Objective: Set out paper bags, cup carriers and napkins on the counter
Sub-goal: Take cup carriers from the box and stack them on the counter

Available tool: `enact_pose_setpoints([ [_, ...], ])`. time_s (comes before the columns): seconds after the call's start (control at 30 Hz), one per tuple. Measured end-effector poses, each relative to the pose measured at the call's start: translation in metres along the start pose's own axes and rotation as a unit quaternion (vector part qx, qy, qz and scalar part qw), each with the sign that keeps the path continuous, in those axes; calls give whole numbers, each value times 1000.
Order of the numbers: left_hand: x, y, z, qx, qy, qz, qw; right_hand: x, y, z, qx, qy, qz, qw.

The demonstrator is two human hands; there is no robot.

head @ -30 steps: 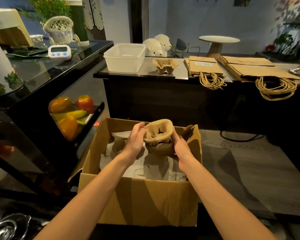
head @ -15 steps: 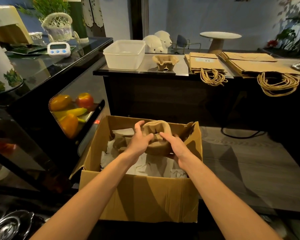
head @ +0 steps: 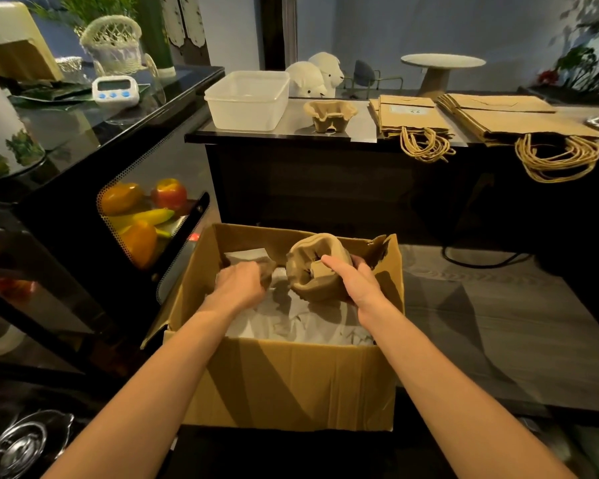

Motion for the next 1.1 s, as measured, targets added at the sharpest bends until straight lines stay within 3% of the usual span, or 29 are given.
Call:
enact_pose_setpoints([
  [0.07, -3, 3, 18, 31, 73, -13, 997, 1, 1, 1, -4, 1, 2, 1000],
  [0.17, 5, 12, 41, 204, 164, -74, 962, 1, 1, 5, -17, 4, 4, 1000],
  [0.27, 17, 29, 47, 342, 164, -170, 909, 0, 2, 3, -13, 3, -1, 1000],
  [0.5, 20, 47, 38, 295, 194, -273, 895, 1, 4, 1, -15, 3, -3, 1000],
  [0.63, 27, 54, 39, 207, 220, -319, 898, -5, 7, 3, -29, 16, -14, 999],
  [0.77, 33, 57, 41, 249, 198, -328, 890, -6, 6, 2, -35, 14, -13, 999],
  [0.87, 34, 59, 37, 285, 153, -291, 900, -5, 8, -1, -33, 1, -16, 999],
  [1.0, 32, 58, 38, 320, 164, -264, 895, -5, 9, -2, -35, -7, -18, 999],
  [1.1, 30, 54, 34, 363, 130, -219, 896, -5, 9, -2, -43, -3, -25, 999],
])
Point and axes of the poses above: each hand's wrist, its own x-axis away from the middle knuckle, its own z-axis out of the back of the hand, y = z × x, the point moved 7 cm from there along -x, towards the middle knuckle, and after that the axes turned 7 degrees about -z, right-handed, at the moved point
